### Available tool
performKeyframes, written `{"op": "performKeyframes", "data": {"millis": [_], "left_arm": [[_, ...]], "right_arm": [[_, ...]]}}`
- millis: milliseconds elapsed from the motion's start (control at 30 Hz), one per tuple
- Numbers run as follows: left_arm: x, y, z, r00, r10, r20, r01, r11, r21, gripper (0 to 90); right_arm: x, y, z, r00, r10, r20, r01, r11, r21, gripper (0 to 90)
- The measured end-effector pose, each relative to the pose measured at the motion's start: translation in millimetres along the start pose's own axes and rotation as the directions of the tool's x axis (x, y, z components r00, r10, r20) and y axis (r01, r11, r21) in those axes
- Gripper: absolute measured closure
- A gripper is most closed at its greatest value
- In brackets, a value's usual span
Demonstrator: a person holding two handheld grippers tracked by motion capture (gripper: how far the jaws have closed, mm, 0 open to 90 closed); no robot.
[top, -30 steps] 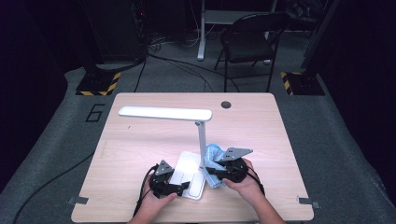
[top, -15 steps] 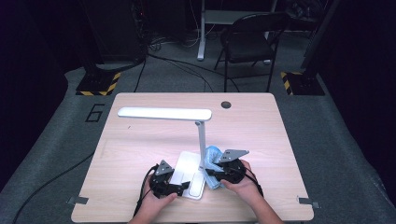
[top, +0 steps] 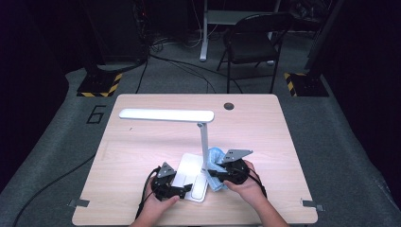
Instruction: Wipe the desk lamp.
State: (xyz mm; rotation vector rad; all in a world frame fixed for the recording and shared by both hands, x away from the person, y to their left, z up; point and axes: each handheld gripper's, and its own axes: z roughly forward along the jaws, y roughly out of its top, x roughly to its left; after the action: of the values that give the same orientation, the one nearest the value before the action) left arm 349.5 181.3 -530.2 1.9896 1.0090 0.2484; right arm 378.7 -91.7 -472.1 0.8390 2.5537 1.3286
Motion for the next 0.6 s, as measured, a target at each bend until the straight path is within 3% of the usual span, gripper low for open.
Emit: {"op": "performKeyframes", "data": {"millis": [600], "left_arm": [[0.1,0.0,-0.1,1.0,0.001,0.0,-0.001,1.0,0.0,11.2]], "right_arm": [[5.4,18.9,-16.0,0.9996,-0.029,-0.005,0.029,0.9991,-0.031,68.7]]}}
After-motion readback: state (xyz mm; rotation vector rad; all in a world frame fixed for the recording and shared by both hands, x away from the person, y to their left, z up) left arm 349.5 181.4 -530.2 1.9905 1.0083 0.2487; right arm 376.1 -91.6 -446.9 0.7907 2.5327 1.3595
